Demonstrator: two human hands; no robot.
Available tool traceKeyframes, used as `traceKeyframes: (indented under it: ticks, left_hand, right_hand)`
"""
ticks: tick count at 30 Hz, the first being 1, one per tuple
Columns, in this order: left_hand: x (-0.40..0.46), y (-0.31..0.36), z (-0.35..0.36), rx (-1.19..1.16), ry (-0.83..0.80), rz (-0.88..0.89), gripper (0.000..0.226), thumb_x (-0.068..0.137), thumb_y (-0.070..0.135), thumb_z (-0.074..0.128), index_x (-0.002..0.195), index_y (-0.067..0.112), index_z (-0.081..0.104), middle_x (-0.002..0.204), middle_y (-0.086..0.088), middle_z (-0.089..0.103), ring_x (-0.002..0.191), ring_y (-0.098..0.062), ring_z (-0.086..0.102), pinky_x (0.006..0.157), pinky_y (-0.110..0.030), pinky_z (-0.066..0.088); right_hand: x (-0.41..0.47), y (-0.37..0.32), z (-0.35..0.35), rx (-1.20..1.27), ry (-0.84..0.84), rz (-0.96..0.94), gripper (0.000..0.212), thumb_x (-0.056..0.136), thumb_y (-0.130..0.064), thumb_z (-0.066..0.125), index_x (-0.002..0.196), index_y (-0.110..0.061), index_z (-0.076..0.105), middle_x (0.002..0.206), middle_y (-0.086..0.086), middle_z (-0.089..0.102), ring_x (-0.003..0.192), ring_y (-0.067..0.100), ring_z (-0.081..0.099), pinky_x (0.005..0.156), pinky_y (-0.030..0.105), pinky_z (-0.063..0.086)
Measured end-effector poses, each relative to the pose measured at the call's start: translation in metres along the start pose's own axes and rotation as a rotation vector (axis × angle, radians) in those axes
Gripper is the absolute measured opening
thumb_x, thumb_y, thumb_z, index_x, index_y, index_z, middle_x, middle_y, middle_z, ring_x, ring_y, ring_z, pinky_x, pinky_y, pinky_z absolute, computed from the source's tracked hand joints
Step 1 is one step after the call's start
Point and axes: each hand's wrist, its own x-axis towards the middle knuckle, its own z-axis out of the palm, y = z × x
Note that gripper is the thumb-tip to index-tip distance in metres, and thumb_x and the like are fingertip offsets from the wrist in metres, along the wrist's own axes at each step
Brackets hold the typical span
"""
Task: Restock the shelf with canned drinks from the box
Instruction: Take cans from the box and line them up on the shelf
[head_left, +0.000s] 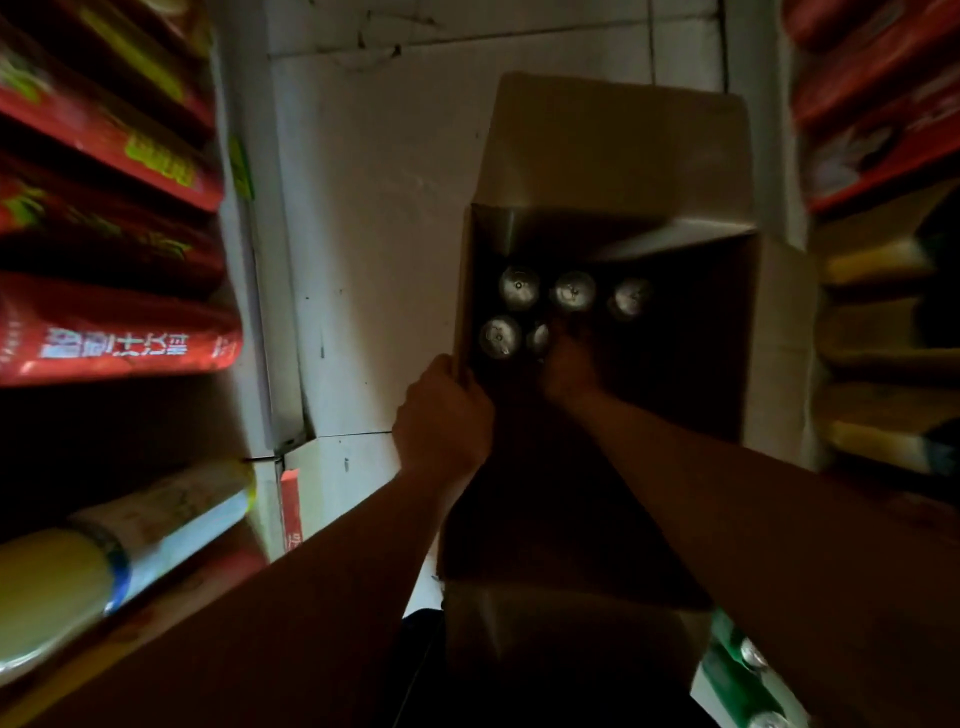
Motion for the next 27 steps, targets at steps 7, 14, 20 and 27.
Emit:
traceKeyframes:
  ticks: [7,14,20,27]
  left_hand:
    - [0.002,0.003,-0.006,-0.001,-0.03,0.006,0.027,0.1,0.036,0.042,0.117,0.021,0.055,0.108,-0.004,0.065,0.102,-0.031,0.063,0.081,-0.034,0.041]
    - [-0.026,0.031,-0.052,0.062,-0.264,-0.148,0.061,0.086,0.037,0.066,0.133,0.004,0.045,0.133,-0.015,0.053,0.121,-0.036,0.054,0.096,-0.038,0.048]
    - [-0.15,0.144,-0.186,-0.204,-0.609,0.474,0.052,0.073,0.009,0.079,0.114,0.032,0.056,0.11,0.017,0.057,0.102,0.001,0.058,0.088,-0.02,0.047]
    - [-0.321,0.261,-0.333,-0.24,-0.563,0.862,0.062,0.059,0.022,0.093,0.113,0.016,0.063,0.102,0.006,0.072,0.091,-0.001,0.069,0.079,-0.02,0.055]
  right_hand:
    - [-0.02,-0.007,-0.014,0.056,0.048,-0.022,0.059,0.083,-0.018,0.07,0.138,-0.009,0.05,0.141,0.016,0.051,0.133,0.031,0.046,0.115,0.043,0.032]
    - [-0.158,-0.065,-0.162,0.538,-0.098,0.222,0.048,0.073,-0.016,0.083,0.116,-0.023,0.062,0.109,-0.001,0.065,0.093,0.021,0.069,0.06,0.04,0.062]
    - [-0.283,-0.172,-0.328,0.621,-0.022,0.189,0.026,0.075,-0.016,0.082,0.093,-0.025,0.066,0.081,0.002,0.068,0.055,0.019,0.064,0.044,0.032,0.055]
    - [-0.467,-0.29,-0.509,0.583,0.216,-0.049,0.03,0.079,-0.019,0.079,0.106,-0.021,0.066,0.077,0.004,0.07,0.051,0.007,0.061,0.045,0.018,0.047]
